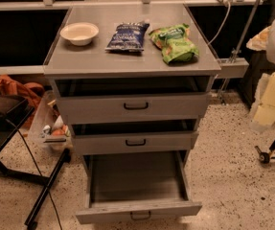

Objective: Place blue chip bag into bottom drawer

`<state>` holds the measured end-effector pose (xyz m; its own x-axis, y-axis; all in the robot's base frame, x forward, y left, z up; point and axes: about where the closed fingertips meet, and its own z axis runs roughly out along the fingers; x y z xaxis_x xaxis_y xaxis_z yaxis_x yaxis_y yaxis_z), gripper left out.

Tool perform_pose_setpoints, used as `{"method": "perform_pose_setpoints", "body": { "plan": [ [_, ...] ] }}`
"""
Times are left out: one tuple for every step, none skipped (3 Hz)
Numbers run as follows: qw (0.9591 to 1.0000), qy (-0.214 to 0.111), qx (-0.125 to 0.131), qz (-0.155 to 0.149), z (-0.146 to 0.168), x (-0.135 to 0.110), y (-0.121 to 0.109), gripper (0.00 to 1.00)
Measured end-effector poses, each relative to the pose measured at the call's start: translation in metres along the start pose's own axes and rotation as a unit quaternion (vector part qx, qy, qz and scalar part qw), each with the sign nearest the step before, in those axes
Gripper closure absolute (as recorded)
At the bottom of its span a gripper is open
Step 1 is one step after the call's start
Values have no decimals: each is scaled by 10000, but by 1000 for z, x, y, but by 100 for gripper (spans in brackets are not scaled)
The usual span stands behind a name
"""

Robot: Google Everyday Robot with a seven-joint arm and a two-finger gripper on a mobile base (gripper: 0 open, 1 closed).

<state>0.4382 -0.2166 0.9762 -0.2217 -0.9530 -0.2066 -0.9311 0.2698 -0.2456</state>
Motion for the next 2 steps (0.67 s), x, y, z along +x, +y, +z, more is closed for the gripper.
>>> {"method": "perform_pose_setpoints", "body": {
  "plan": [
    [10000,9,93,29,-1,-4,-5,0],
    [9991,-139,360,182,14,-38,-46,0]
  ]
}}
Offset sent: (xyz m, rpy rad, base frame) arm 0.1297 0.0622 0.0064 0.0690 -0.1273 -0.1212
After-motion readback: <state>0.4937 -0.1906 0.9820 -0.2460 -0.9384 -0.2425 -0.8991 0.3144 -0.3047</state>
